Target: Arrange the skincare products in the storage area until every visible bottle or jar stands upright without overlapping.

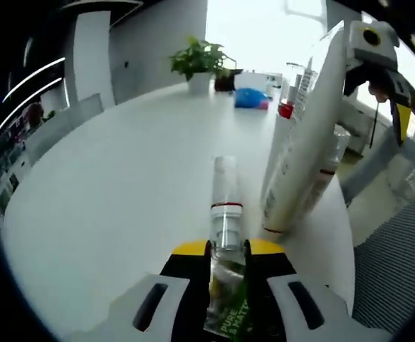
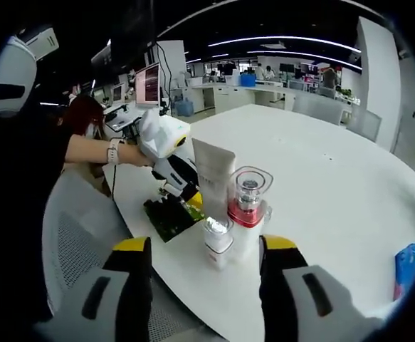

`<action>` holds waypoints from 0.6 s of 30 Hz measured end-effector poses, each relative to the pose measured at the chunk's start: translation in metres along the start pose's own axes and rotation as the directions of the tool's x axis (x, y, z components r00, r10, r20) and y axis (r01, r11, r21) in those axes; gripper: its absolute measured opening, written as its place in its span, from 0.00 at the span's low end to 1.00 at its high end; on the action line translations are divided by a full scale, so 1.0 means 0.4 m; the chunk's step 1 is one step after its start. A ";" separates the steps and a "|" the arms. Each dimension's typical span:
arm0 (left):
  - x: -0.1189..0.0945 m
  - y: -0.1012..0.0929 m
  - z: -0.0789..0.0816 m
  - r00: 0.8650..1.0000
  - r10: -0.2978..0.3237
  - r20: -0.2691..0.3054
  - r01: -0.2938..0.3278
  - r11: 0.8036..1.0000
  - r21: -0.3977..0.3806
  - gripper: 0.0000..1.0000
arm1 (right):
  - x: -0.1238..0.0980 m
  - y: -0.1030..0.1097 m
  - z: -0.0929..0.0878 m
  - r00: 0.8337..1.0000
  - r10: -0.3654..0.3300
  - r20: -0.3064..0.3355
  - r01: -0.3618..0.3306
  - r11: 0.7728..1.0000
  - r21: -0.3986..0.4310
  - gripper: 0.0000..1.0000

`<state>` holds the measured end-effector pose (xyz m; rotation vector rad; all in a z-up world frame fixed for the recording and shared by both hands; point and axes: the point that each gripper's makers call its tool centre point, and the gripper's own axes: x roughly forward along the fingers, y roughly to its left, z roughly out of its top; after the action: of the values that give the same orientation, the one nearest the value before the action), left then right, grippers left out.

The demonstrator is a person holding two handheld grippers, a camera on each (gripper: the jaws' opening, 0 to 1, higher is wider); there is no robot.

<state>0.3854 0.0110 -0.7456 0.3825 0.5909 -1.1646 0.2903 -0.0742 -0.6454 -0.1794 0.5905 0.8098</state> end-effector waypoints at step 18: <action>-0.102 0.024 0.005 0.997 0.082 0.009 -0.081 0.995 -0.050 0.14 | -0.030 0.013 0.085 0.998 -0.020 0.065 0.025 0.996 -0.080 0.56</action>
<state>0.3839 0.0436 -0.7189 0.3543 0.5880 -1.0712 0.2946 -0.0654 -0.6102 -0.2327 0.4951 0.8148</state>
